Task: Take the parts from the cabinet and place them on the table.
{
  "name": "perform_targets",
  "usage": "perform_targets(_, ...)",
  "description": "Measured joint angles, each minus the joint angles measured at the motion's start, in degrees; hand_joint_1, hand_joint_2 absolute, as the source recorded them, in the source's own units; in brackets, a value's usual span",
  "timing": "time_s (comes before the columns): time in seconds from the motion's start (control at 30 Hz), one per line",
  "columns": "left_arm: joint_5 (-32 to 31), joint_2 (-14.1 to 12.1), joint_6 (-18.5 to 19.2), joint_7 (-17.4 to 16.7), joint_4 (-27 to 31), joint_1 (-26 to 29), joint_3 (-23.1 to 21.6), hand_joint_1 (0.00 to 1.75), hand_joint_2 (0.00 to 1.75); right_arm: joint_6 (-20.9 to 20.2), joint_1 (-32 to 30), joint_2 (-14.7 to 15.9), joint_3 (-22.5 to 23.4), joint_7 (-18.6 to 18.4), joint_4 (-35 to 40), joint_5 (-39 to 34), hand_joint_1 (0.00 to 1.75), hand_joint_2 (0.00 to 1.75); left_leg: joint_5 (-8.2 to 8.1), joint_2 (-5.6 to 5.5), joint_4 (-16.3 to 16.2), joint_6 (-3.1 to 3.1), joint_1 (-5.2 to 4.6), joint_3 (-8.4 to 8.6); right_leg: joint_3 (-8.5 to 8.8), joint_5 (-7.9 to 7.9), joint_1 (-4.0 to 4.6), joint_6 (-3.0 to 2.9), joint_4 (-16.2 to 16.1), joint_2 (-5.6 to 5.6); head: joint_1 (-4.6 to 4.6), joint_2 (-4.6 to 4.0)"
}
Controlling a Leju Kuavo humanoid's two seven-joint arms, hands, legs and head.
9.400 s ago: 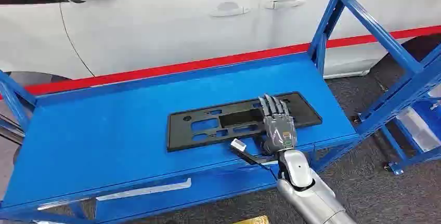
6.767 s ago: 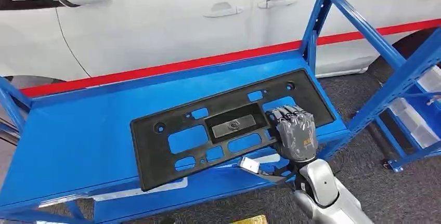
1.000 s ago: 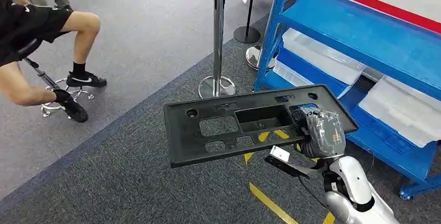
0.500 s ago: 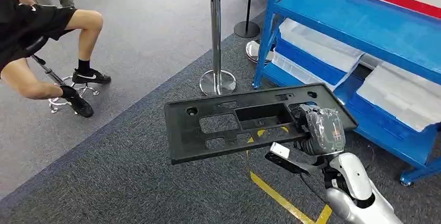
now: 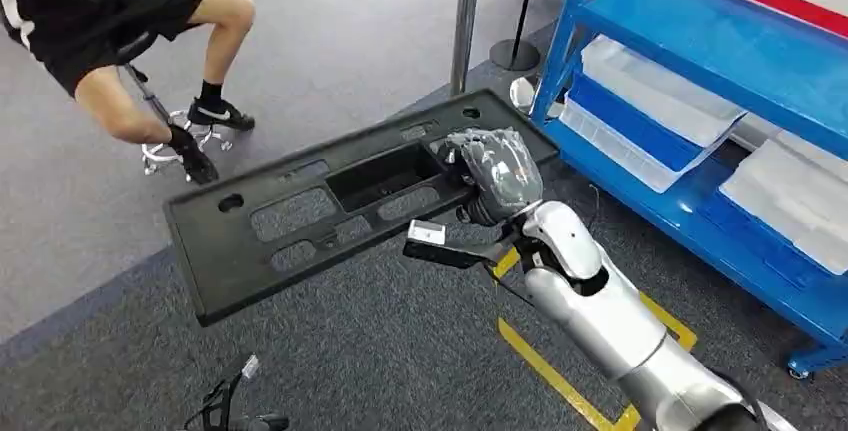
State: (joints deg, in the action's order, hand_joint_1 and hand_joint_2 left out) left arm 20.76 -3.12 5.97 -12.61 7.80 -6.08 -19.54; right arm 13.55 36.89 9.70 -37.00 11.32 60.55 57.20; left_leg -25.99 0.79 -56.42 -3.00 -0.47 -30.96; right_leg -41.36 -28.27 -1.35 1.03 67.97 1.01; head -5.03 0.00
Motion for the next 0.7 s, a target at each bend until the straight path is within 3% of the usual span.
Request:
perform_targets(0.03, 0.0, -0.1, 0.0, 0.1, 0.2, 0.0, 0.0, 0.0, 1.75, 0.0, 0.1, -0.1, -0.4, 0.0, -0.4, 0.0, 1.75, 1.75, 0.23, -0.68, -0.2, -0.13, -0.06, -0.59, -2.09, -2.37, 0.08, 0.0, 5.2, -0.53, 0.02, 0.0)
perform_targets(0.07, 0.0, -0.1, 0.0, 0.2, 0.4, 0.0, 0.1, 0.0, 1.75, 0.0, 0.1, -0.2, -0.8, -0.1, -0.9, 0.0, 1.75, 1.75, 0.37, -1.57, -0.5, -0.17, -0.16, -1.05, -3.44, -3.48, 0.2, -0.05, 8.6, -0.74, 0.0, 0.0)
perform_targets(0.1, 0.0, -0.2, 0.0, 0.3, 0.4, 0.0, 0.2, 0.0, 1.75, 0.0, 0.1, -0.5, -1.2, -0.1, -1.4, 0.0, 1.75, 1.75, 0.45, -2.38, -0.7, -0.13, -0.22, -1.36, -3.69, -3.26, 0.3, -0.17, 9.5, -0.83, 0.02, 0.0)
perform_targets(0.13, 0.0, -0.3, 0.0, 0.3, 0.4, 0.2, 0.3, 0.0, 1.75, 0.0, 0.1, -0.8, -1.6, -0.1, -1.8, 0.0, 1.75, 1.75, 0.46, -3.24, -1.0, -0.11, -0.28, -1.53, -2.48, -1.83, 0.47, -0.46, 7.7, -0.91, 0.02, 0.0)
perform_targets(0.17, 0.0, -0.4, 0.0, 0.4, 0.4, 0.5, 0.4, 0.0, 1.75, 0.0, 0.2, -1.1, -1.8, -0.1, -2.0, 0.0, 1.75, 1.75, 0.43, -3.86, -1.2, -0.05, -0.38, -1.6, -0.15, 0.35, 0.65, -0.84, 3.7, -1.11, 0.0, 0.0)
perform_targets(0.2, 0.0, -0.6, 0.0, 0.7, 0.4, 0.7, 0.7, 0.0, 1.75, 0.0, 0.5, -1.7, -2.1, -0.3, -2.2, 0.0, 1.75, 1.75, 0.31, -4.55, -1.6, 0.08, -0.48, -1.64, 2.96, 3.1, 0.86, -1.48, -2.2, -2.14, 0.0, 0.0)
perform_targets(0.23, 0.0, -0.5, 0.0, 0.8, 0.5, 0.8, 0.7, 0.0, 1.75, -0.1, 0.9, -1.9, -2.4, -0.4, -2.4, 0.1, 1.75, 1.75, 0.17, -5.03, -2.0, 0.19, -0.43, -1.89, 4.78, 3.74, 0.92, -2.4, -6.4, -4.49, 0.0, 0.0)
perform_targets(0.27, 0.0, -0.5, 0.0, 1.1, 0.7, 0.8, 0.8, 0.0, 1.75, -0.1, 1.1, -2.1, -2.6, -0.5, -2.6, 0.2, 1.75, 1.75, 0.13, -5.42, -2.4, 0.52, -0.65, -2.63, 5.18, 3.36, 0.64, -2.54, -6.9, -5.84, -0.07, 0.0)
perform_targets(0.3, 0.0, -0.6, 0.1, 1.2, 0.7, 0.8, 1.0, 0.0, 1.75, -0.1, 1.3, -2.5, -2.6, -0.7, -2.7, 0.3, 1.75, 1.75, 0.3, -6.04, -2.4, 0.86, -0.04, -3.0, 5.18, 3.51, 0.89, -2.26, -7.3, -5.05, -0.02, 0.02)
perform_targets(0.37, 0.0, -0.8, 0.1, 1.5, 0.8, 1.1, 1.1, 0.0, 1.75, -0.2, 1.5, -3.0, -3.0, -1.2, -3.2, 0.4, 1.75, 1.75, 0.58, -7.18, -2.1, 1.68, 0.52, -3.14, 5.32, 3.54, 1.2, -2.5, -7.7, -4.0, 0.03, 0.0)
perform_targets(0.4, 0.0, -1.2, 0.1, 1.5, 0.8, 1.3, 1.1, 0.0, 1.75, -0.2, 1.7, -3.3, -3.1, -1.2, -3.3, 0.4, 1.75, 1.75, 0.62, -7.82, -1.9, 2.11, -0.15, -3.11, 5.73, 3.81, 0.62, -2.74, -8.7, -3.27, 0.05, 0.0)
perform_targets(0.43, 0.0, -1.3, 0.1, 1.5, 0.8, 1.7, 1.1, 0.0, 1.75, -0.2, 1.9, -3.7, -3.2, -1.2, -3.4, 0.4, 1.75, 1.75, -0.05, -6.29, -2.6, 2.22, 0.0, -3.33, 6.26, 4.14, 0.47, -2.76, -9.5, -2.57, -0.04, 0.0)
perform_targets(0.47, 0.0, -1.4, 0.1, 1.6, 0.9, 1.7, 1.1, 0.0, 1.75, -0.2, 2.1, -4.1, -3.2, -1.2, -3.5, 0.4, 1.75, 1.75, -1.69, -3.96, -4.9, 2.61, 0.02, -4.5, 6.61, 4.27, 0.26, -3.02, -10.0, -2.02, -0.55, 0.0)
perform_targets(0.5, 0.0, -1.4, 0.1, 1.6, 0.9, 1.5, 1.1, 0.0, 1.75, -0.2, 2.2, -4.2, -3.3, -1.1, -3.5, 0.4, 1.75, 1.75, -3.54, -2.55, -8.8, 3.14, 0.28, -6.46, 6.71, 4.28, 0.21, -3.02, -10.1, -1.34, -0.52, 0.0)
perform_targets(0.57, 0.0, -1.4, 0.1, 1.6, 0.9, 1.4, 1.1, 0.0, 1.75, -0.2, 2.2, -4.2, -3.5, -1.2, -3.8, 0.4, 1.75, 1.75, -6.56, -1.38, -17.1, 4.02, 1.09, -10.91, 6.74, 4.09, 0.2, -2.95, -10.0, 0.21, -0.52, 0.0)
perform_targets(0.6, 0.0, -1.5, 0.1, 1.6, 0.9, 1.5, 1.1, 0.0, 1.75, -0.2, 2.1, -4.3, -3.6, -1.2, -4.0, 0.4, 1.75, 1.75, -6.39, -1.16, -18.7, 4.4, 1.46, -12.04, 6.73, 3.99, 0.09, -2.79, -10.0, 0.92, -0.54, 0.0)
perform_targets(0.63, 0.0, -1.6, 0.0, 1.6, 0.9, 1.7, 1.1, 0.0, 1.75, -0.2, 2.1, -4.3, -3.6, -1.2, -4.2, 0.4, 1.75, 1.75, -4.78, -1.06, -17.4, 4.79, 1.79, -11.61, 6.73, 3.84, -0.05, -2.58, -9.8, 1.57, -0.54, 0.0)
perform_targets(0.67, 0.0, -1.6, -0.1, 1.7, 0.9, 1.8, 1.1, 0.0, 1.75, -0.2, 2.1, -4.3, -3.7, -1.2, -4.4, 0.4, 1.75, 1.75, -2.17, -0.83, -13.5, 5.12, 2.02, -9.8, 6.74, 3.65, -0.26, -2.29, -9.6, 2.25, -0.52, 0.0)
perform_targets(0.7, 0.0, -1.6, -0.1, 1.7, 0.9, 1.8, 1.1, 0.0, 1.75, -0.2, 2.2, -4.4, -3.7, -1.2, -4.4, 0.4, 1.75, 1.75, 0.78, -0.08, -7.7, 5.36, 2.16, -6.92, 6.8, 3.37, -0.51, -1.88, -9.3, 2.92, -0.54, 0.0)
